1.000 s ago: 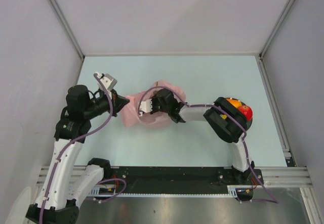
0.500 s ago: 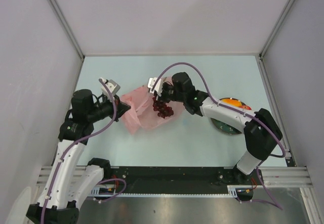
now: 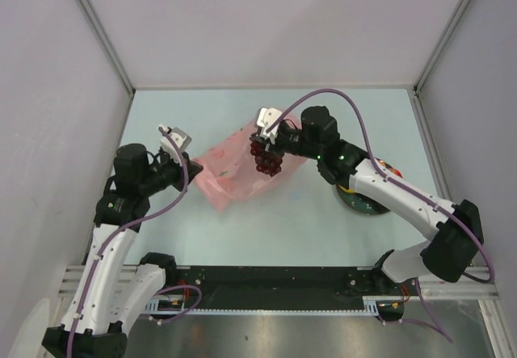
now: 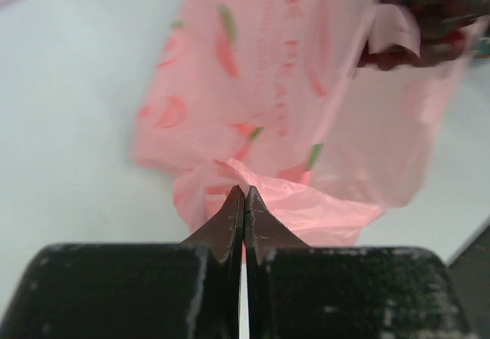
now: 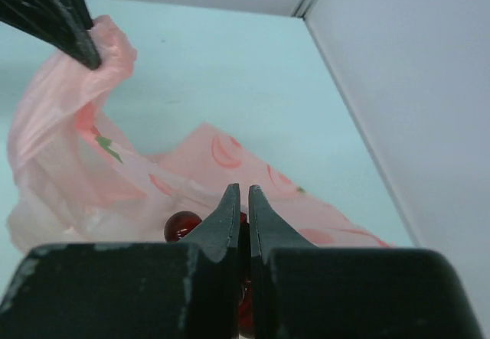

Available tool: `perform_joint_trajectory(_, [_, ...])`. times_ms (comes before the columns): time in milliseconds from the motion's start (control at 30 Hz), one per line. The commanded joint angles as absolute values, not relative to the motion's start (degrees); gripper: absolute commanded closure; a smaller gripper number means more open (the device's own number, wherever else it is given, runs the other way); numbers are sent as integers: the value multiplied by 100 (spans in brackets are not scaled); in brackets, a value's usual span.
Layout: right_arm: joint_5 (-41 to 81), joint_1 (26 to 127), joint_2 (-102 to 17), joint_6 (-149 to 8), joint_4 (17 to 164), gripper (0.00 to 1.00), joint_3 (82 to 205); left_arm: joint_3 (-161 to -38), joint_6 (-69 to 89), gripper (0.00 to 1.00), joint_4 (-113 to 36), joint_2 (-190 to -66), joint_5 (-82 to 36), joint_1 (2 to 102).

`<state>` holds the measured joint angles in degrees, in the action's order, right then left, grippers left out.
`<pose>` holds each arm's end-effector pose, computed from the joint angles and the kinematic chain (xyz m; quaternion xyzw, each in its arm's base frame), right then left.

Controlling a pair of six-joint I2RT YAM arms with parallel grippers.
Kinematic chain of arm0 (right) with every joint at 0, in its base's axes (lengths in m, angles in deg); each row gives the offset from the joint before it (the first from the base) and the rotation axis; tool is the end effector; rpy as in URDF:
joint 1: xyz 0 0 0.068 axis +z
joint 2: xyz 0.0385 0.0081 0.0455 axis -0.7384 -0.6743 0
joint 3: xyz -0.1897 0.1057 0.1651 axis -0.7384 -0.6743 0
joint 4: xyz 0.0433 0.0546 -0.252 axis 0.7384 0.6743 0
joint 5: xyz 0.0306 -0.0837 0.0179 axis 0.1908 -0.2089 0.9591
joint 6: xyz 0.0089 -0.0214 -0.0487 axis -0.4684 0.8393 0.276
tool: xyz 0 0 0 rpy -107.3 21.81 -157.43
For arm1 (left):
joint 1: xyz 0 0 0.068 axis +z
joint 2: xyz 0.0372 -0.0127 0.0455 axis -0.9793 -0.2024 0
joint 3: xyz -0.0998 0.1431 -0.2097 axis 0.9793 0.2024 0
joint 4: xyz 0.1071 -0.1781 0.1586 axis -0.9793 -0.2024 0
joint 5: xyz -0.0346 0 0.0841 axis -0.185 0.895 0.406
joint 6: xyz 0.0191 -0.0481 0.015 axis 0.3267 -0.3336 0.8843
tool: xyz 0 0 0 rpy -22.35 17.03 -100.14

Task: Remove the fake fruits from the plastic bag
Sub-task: Take out the fake fruit from the plastic bag.

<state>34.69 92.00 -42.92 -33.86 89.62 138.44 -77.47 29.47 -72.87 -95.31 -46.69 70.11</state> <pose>0.2326 0.2465 0.3682 -0.5521 0.5291 0.2258 0.6035 0.1516 -0.0409 0.3400 0.2612 0.7801 -0.2339 0.5182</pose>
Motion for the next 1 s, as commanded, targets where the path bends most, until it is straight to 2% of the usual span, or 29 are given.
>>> perform_joint_trajectory(0, [3329,9242,-3897,-3692,8783,100,14175,-8371,3903,100,-6794,-9434,-3406,7164])
perform_joint_trajectory(167, [2985,8988,-4081,-3990,8433,100,14175,-10294,4194,100,-6562,-10609,-3921,7182])
perform_joint_trajectory(267, [2915,8645,-4274,-4410,7984,100,14210,-11085,4071,100,-6458,-11259,-4159,7164])
perform_joint_trajectory(333, [2985,8461,-4371,-4736,7818,100,14437,-11202,4062,100,-6484,-11480,-4423,7085])
perform_joint_trajectory(633, [3152,8671,-4354,-5519,7807,100,15378,-10254,3061,100,-6168,-11728,-4389,6672])
perform_joint_trajectory(833, [3143,8311,-4547,-6563,7974,100,16318,-9533,2736,100,-5825,-11403,-4432,6654])
perform_joint_trajectory(967, [3152,8188,-4741,-6392,8290,100,16907,-9453,2700,100,-5833,-11376,-4468,6654])
